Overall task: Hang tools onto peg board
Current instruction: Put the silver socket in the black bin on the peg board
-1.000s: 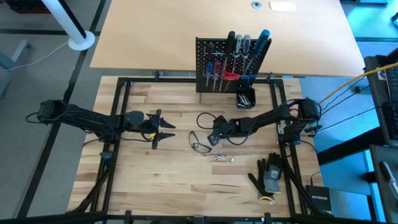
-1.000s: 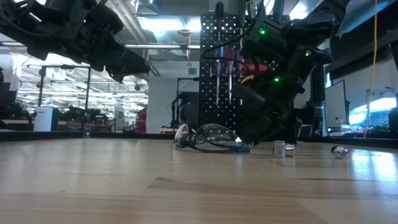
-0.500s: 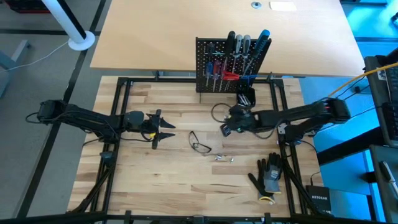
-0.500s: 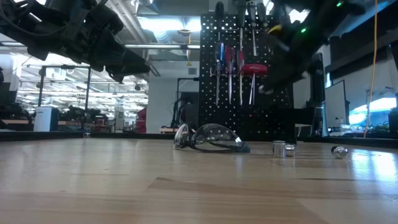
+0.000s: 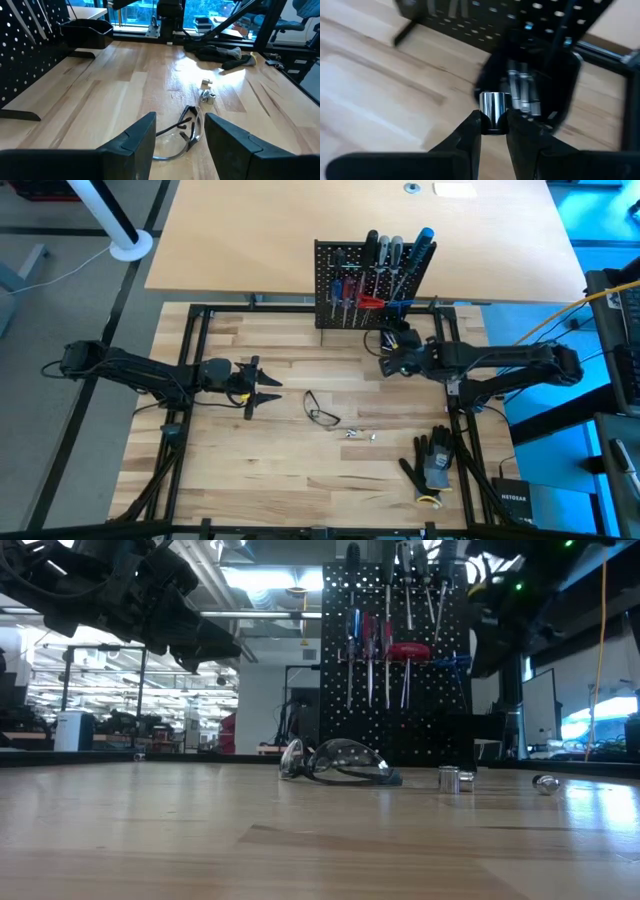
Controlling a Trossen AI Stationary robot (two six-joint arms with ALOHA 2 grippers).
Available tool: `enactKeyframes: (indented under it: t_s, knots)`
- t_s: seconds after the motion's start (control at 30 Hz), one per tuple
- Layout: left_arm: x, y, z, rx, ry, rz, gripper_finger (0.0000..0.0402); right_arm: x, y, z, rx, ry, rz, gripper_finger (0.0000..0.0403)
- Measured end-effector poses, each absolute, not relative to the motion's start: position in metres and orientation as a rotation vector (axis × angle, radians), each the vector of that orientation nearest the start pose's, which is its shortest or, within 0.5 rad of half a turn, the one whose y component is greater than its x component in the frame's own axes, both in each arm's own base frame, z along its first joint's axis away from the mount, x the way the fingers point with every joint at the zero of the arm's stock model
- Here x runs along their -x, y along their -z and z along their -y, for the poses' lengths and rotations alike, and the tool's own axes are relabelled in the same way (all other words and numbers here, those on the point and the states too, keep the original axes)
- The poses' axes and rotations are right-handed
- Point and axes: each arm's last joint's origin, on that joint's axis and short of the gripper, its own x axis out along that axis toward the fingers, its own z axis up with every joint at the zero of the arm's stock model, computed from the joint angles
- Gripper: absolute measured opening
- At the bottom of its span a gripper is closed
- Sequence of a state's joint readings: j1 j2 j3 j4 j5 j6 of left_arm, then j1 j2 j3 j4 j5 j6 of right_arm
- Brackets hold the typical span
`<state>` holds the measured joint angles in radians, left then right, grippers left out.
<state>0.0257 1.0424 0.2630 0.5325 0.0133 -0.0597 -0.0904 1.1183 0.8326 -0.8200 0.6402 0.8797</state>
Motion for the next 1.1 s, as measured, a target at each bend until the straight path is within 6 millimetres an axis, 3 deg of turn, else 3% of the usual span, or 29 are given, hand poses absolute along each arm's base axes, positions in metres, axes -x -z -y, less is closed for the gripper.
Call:
enactKeyframes:
  t_s: [0.4, 0.77, 0.93, 1.1]
  knots:
    - [-0.197, -0.178, -0.005, 0.064, -0.02, -0.246, 0.0159, -0.196, -0.238, 0.067, -0.41, 1.168, -0.794, 0.0089]
    - [-0.197, -0.178, -0.005, 0.058, -0.019, -0.246, 0.0159, -0.2, -0.231, 0.07, -0.397, 1.166, -0.842, 0.0187]
    - [-0.197, -0.178, -0.005, 0.059, -0.019, -0.246, 0.0159, -0.208, -0.231, 0.061, -0.481, 1.011, -0.861, 0.0216]
    - [-0.197, -0.178, -0.005, 0.068, -0.02, -0.247, 0.0159, -0.224, -0.235, 0.034, -0.461, 0.754, -0.833, 0.0222]
